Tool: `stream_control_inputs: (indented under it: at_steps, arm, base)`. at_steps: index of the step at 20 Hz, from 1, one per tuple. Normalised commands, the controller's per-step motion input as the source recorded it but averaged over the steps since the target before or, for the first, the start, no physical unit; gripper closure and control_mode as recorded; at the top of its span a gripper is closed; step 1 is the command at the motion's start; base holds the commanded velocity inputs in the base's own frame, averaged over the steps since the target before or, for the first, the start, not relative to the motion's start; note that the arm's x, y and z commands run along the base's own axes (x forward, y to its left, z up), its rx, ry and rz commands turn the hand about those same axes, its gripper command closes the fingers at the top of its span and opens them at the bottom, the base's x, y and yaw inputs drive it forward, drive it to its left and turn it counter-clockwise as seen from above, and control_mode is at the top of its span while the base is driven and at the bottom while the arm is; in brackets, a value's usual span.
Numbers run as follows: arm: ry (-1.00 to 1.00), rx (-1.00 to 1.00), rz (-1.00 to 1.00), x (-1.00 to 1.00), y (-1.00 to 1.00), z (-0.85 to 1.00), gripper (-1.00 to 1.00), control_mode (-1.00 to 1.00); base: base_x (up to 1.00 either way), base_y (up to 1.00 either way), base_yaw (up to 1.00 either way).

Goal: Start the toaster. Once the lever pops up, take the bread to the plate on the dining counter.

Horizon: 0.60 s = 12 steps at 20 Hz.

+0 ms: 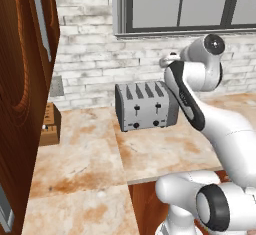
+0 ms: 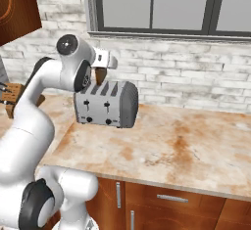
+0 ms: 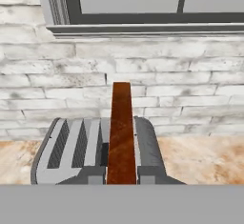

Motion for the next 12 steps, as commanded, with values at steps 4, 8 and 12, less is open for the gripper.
stream_control_inputs:
  at_steps: [4,8,12]
  arm:
    - [-0.06,0.0,0.0,-0.81,0.33,0.14,1.0,-1.0]
    - [0.0,0.0,0.0,-0.79,0.2,0.0,1.0,-1.0]
    - [0.01,0.0,0.0,-0.8,0.08,0.0,1.0,-1.0]
  base:
    - [0.0,0.0,0.0]
    - [0.0,0.0,0.0]
    - [0.0,0.0,0.0]
